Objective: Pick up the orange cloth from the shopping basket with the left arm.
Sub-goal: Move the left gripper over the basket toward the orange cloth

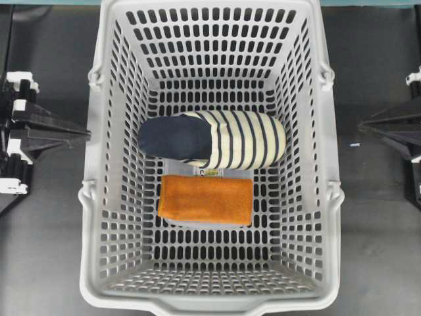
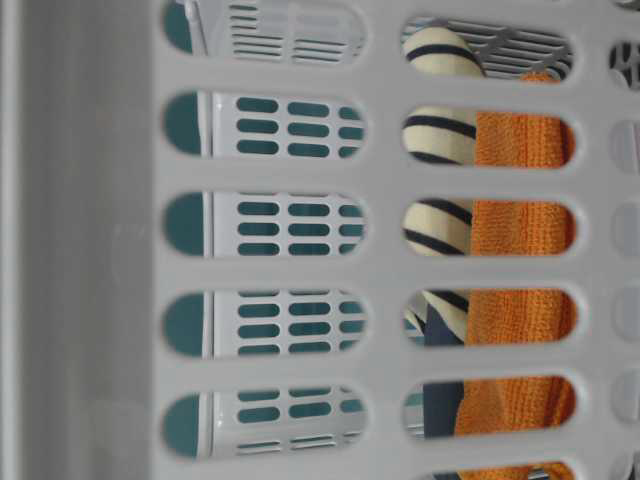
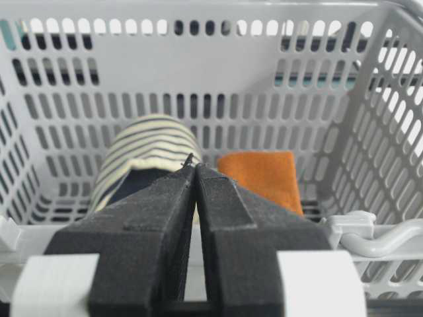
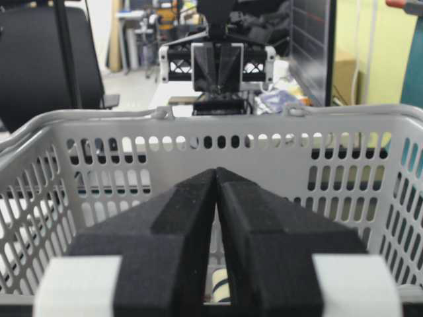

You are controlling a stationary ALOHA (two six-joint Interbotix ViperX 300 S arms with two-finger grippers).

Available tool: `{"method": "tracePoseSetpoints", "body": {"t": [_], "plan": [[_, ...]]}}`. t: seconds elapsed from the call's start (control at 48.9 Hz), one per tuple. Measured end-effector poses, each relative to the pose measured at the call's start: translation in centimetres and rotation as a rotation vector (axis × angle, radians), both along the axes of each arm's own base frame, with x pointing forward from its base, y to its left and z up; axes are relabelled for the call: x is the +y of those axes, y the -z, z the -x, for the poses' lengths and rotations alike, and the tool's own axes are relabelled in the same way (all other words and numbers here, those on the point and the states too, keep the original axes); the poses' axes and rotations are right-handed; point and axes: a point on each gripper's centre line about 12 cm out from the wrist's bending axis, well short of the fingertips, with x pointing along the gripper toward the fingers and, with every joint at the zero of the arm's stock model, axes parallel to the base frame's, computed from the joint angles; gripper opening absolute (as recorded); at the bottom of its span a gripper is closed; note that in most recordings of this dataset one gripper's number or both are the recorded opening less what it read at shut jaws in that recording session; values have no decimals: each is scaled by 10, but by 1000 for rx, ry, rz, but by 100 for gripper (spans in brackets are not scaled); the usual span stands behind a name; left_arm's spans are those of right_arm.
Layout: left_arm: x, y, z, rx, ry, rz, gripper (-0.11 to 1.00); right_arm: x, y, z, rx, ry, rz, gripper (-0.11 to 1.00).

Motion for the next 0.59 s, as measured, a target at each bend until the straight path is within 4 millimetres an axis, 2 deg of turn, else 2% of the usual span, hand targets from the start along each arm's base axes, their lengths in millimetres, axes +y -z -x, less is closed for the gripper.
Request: {"method": "tracePoseSetpoints", "body": {"t": [0.082, 0.184, 0.286, 0.43, 0.593], "plan": [[0, -5, -5, 31, 4, 5, 0, 0, 1, 0, 5, 0, -5, 0], [0, -27, -20, 98, 3, 3, 0, -1, 4, 0, 15, 3, -29, -1], [-1, -38, -37, 202, 1, 2, 0, -1, 8, 0, 29, 1, -47, -1], [-8, -52, -70, 374, 21, -4, 0, -1, 12, 3, 44, 2, -53, -1], [-18, -52, -109, 588, 43, -21, 0, 0, 11, 7, 48, 0, -53, -1]]}}
